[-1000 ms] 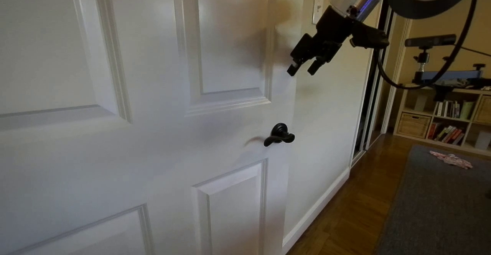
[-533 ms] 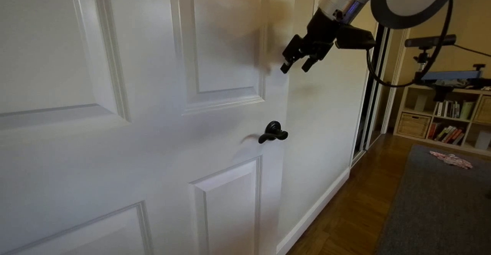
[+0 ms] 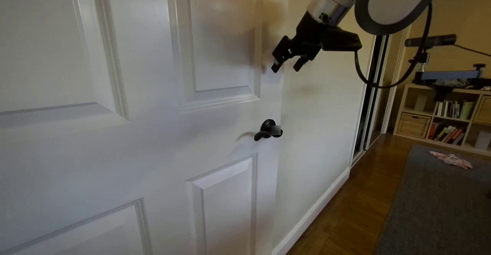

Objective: Close the door

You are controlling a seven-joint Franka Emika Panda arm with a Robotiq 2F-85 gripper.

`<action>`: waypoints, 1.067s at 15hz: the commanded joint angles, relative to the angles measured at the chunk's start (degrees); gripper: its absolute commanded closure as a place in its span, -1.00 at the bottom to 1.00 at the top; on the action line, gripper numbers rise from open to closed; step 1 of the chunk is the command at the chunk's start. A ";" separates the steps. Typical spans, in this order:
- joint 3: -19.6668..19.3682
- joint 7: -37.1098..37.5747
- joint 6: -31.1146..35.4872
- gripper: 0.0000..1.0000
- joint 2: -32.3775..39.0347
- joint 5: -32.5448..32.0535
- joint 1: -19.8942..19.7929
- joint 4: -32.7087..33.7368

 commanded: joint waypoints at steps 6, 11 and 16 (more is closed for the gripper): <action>-1.84 3.20 -0.23 -1.00 4.29 -2.07 1.11 5.94; -2.21 2.87 -0.28 -1.00 6.18 -1.48 0.97 8.22; -2.31 2.43 -0.46 -1.00 8.00 -0.85 0.77 10.48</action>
